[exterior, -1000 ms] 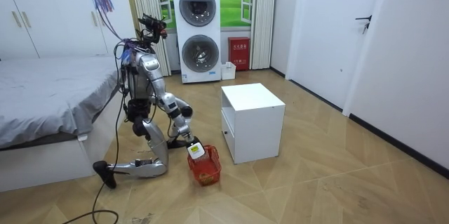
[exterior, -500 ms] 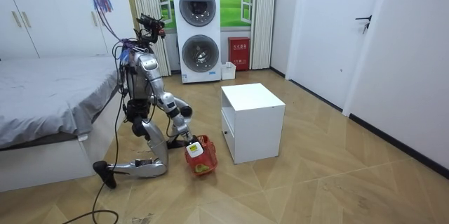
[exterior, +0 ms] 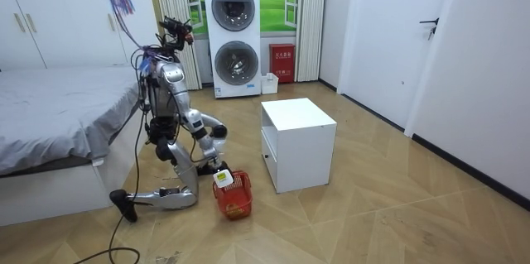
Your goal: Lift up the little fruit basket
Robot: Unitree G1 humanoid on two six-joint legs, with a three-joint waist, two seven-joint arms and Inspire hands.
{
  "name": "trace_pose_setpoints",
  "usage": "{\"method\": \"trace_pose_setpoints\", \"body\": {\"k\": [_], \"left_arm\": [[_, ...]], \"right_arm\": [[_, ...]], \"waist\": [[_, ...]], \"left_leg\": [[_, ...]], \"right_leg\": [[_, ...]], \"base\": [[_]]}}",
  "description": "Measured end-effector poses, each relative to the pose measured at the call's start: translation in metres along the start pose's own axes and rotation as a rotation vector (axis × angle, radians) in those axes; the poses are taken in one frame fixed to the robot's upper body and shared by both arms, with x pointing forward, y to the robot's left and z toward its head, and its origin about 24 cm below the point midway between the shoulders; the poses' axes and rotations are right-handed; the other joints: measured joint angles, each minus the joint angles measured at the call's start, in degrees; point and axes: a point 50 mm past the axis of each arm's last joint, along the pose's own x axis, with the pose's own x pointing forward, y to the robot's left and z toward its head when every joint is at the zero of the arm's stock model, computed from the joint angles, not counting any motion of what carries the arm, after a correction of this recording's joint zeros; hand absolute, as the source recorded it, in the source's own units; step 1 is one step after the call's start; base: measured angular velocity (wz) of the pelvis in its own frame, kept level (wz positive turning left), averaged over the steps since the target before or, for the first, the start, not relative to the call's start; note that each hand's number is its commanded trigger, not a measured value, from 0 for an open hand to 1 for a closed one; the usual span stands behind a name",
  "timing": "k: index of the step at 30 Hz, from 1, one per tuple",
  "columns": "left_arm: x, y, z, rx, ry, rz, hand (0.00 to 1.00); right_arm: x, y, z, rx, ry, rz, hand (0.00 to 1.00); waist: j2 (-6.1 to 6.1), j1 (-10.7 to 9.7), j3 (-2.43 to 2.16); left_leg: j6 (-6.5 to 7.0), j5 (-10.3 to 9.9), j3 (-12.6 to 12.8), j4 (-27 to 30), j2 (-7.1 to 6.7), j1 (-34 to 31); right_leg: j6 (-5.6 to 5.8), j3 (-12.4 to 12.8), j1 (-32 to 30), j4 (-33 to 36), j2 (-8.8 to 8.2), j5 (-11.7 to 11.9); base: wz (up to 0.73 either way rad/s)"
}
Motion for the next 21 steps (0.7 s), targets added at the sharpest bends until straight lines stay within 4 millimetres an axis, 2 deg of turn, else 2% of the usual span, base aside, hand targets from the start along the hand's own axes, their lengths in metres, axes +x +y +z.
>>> {"method": "trace_pose_setpoints", "body": {"k": [3,6,8,12,15,17,18,20,21], "left_arm": [[0.000,0.002,0.008,-0.009,-0.022,0.005,0.00],[0.000,0.002,0.012,-0.010,-0.036,0.010,0.00],[0.000,0.003,0.014,-0.011,-0.046,0.023,0.00],[0.000,0.007,0.016,-0.062,-0.050,0.043,0.00],[0.000,0.012,0.023,-0.122,-0.067,0.072,0.00],[-0.001,0.014,0.030,-0.133,-0.084,0.076,0.00],[-0.001,0.014,0.033,-0.143,-0.093,0.081,0.00],[0.000,0.010,0.034,-0.170,-0.096,0.083,0.00],[0.000,0.008,0.034,-0.192,-0.098,0.082,0.00]], "right_arm": [[0.001,0.007,-0.010,0.000,0.020,0.015,1.00],[0.001,0.017,-0.017,-0.005,0.028,0.045,1.00],[0.001,0.017,-0.024,-0.014,0.039,0.043,1.00],[0.000,0.015,-0.030,-0.054,0.047,0.033,1.00],[0.000,0.021,-0.039,-0.077,0.069,0.047,1.00],[-0.002,0.020,-0.047,-0.090,0.094,0.048,1.00],[-0.003,0.018,-0.054,-0.095,0.109,0.043,1.00],[-0.004,0.017,-0.064,-0.093,0.134,0.032,1.00],[-0.005,0.019,-0.070,-0.089,0.155,0.037,1.00]], "waist": [[-0.71,-0.4,0.21],[-1.09,-1.7,0.14],[-1.27,-2.0,0.18],[-1.58,-3.8,0.11],[-2.09,-4.5,-0.21],[-2.02,-4.8,-0.38],[-1.87,-4.9,-0.82],[-1.13,-4.8,-1.39],[-1.13,-4.8,-1.39]], "left_leg": [[0.00,0.0,-0.2,0.0,-0.05,0.4],[0.01,0.0,-0.8,0.4,-0.22,0.9],[0.01,0.0,-1.2,0.6,-0.23,1.2],[0.27,-0.2,-1.8,1.3,-0.10,1.9],[0.31,-0.4,-2.6,1.6,-0.09,1.9],[0.69,-0.8,-3.0,1.6,0.07,2.3],[0.90,-1.1,-3.2,1.1,0.12,2.6],[1.27,-1.2,-3.6,-0.9,0.17,3.7],[1.40,-1.3,-3.6,-3.2,0.20,5.0]], "right_leg": [[-0.05,0.1,0.7,0.0,0.07,0.0],[-0.25,0.0,1.7,-0.2,0.67,0.1],[-0.26,0.1,2.2,-0.3,1.02,0.1],[-0.33,0.1,3.4,-0.4,1.63,0.1],[-0.54,0.3,3.8,-1.0,2.83,0.0],[-0.43,0.3,4.5,-2.3,3.83,-0.4],[-0.33,0.4,4.6,-3.8,4.16,-0.5],[-0.26,0.6,4.7,-7.9,5.15,-0.5],[-0.25,1.2,4.7,-11.5,5.41,-0.5]], "base": [[0.00],[0.00],[-0.02],[-0.05],[-0.06],[-0.07],[-0.10],[-0.19],[-0.34]]}}
